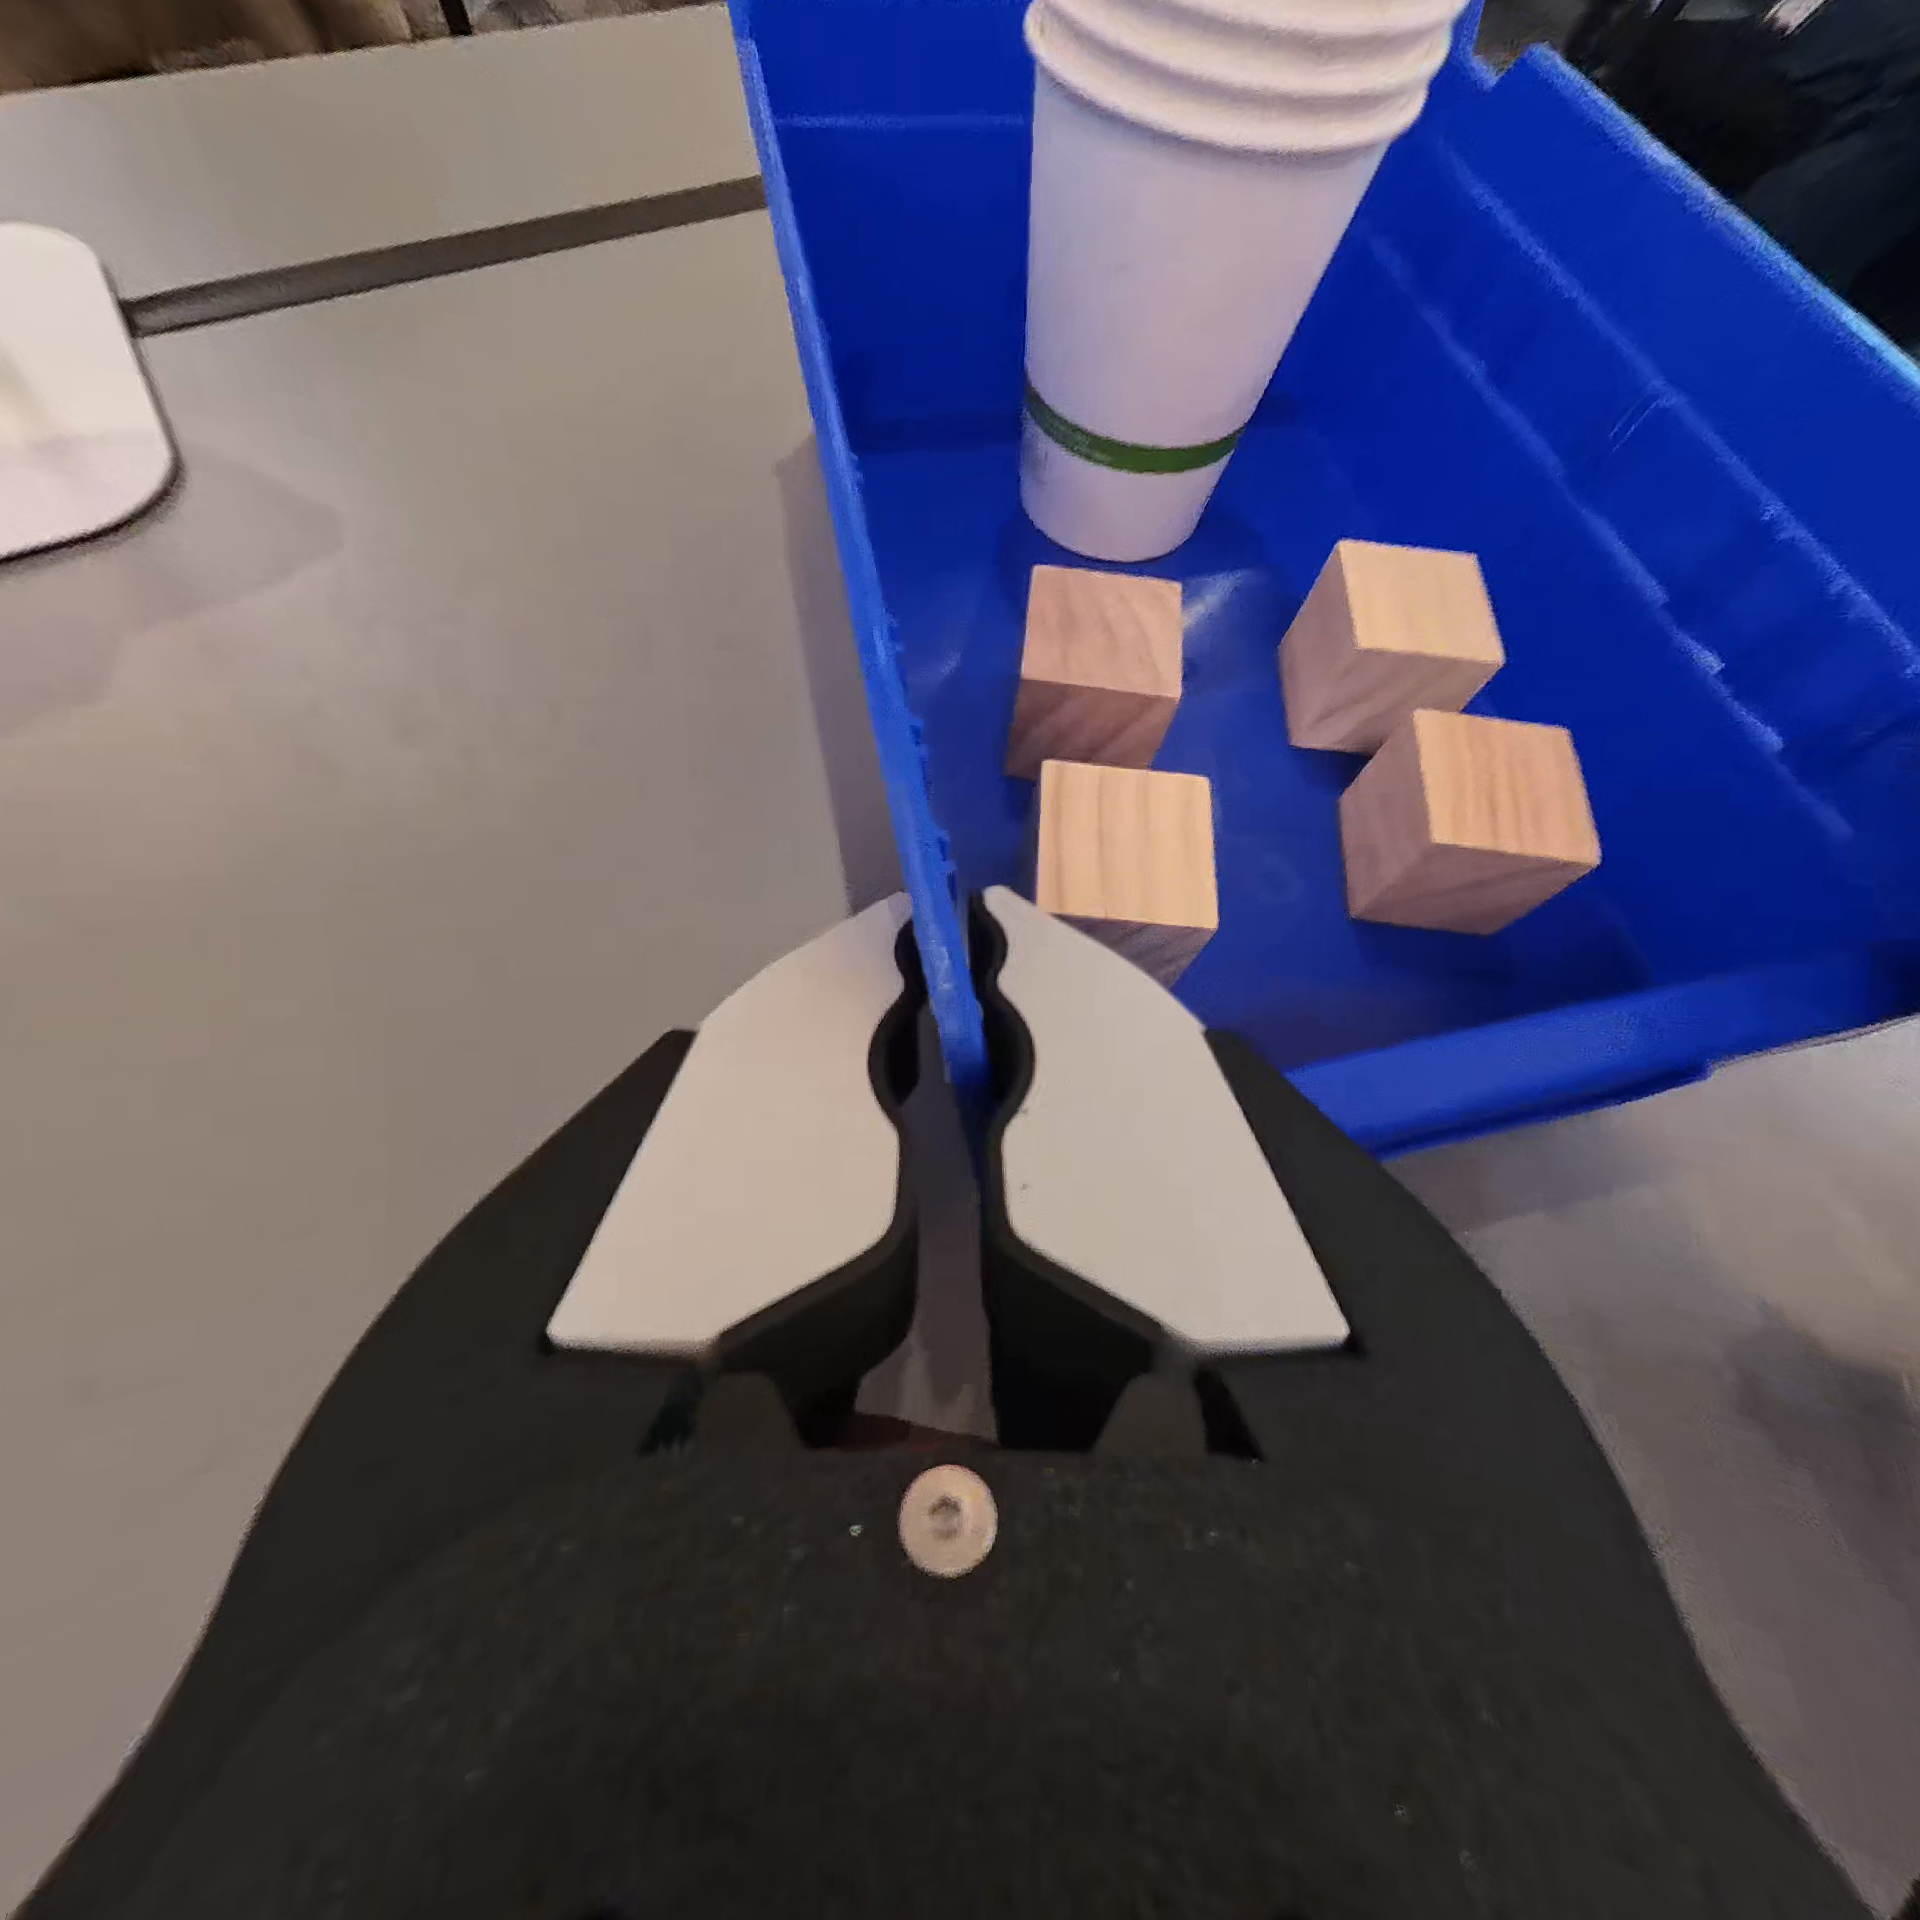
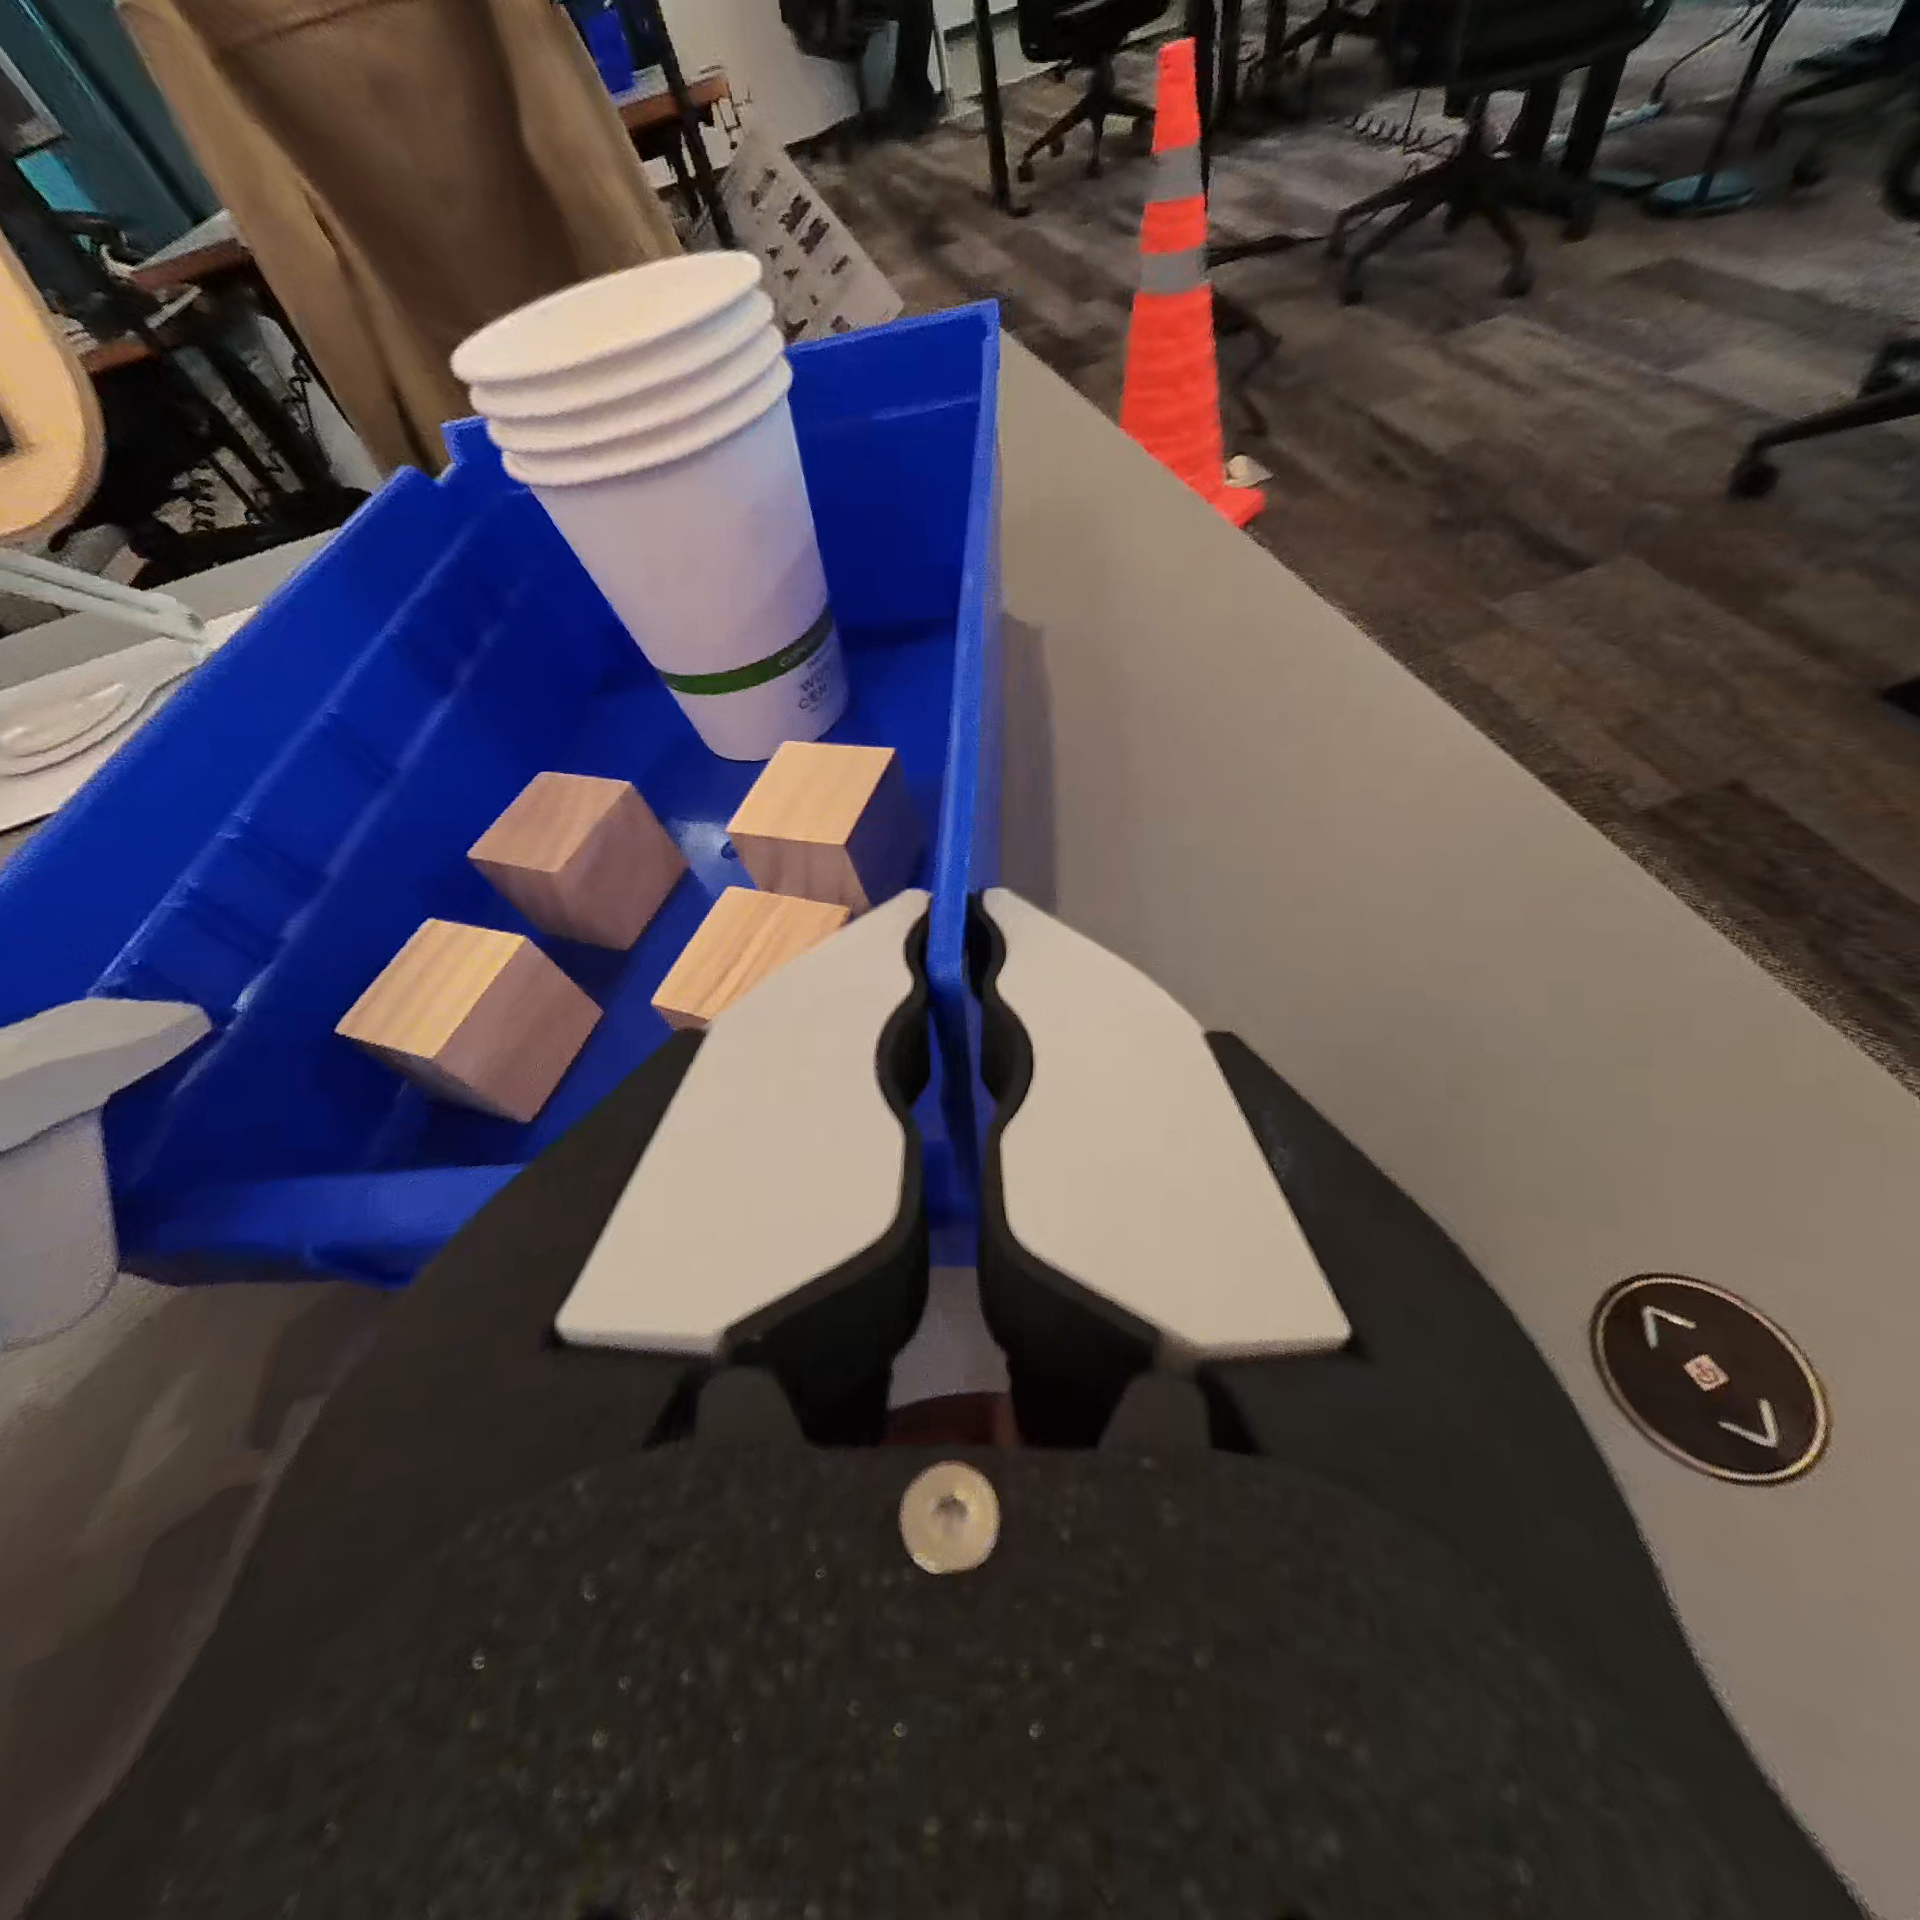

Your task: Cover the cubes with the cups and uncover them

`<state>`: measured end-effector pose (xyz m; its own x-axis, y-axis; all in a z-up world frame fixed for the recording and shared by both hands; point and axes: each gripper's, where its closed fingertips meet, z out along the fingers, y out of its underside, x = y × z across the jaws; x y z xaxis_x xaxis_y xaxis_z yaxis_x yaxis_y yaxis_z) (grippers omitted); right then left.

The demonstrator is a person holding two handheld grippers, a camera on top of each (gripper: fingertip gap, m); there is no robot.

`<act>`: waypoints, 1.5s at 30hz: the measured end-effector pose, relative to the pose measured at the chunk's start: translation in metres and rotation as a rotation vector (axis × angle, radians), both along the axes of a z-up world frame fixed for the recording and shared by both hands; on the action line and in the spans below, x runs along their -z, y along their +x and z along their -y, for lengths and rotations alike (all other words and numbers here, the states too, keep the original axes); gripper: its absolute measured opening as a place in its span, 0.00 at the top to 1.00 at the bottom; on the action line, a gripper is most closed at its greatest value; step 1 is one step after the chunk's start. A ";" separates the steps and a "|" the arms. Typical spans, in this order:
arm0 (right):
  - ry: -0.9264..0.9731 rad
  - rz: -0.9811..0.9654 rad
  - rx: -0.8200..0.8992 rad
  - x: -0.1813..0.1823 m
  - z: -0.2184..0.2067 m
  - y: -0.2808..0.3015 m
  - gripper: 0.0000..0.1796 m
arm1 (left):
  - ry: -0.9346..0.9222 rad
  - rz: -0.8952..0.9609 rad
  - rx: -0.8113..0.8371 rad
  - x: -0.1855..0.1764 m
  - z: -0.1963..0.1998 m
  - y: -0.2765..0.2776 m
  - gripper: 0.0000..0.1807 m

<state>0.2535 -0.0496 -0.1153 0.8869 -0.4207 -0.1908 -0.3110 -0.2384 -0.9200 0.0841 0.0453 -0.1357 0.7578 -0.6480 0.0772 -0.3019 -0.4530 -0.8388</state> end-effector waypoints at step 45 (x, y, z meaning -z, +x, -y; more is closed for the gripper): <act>0.125 0.097 -0.766 -0.031 -0.007 -0.339 0.77 | 0.198 0.356 -0.557 -0.080 0.057 -0.535 0.58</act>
<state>-0.0853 -0.0423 -0.0838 0.9365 0.3354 -0.1028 -0.0181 -0.2465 -0.9690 -0.4512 -0.0118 -0.0558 0.9322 -0.1969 0.3036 0.2407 -0.2888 -0.9266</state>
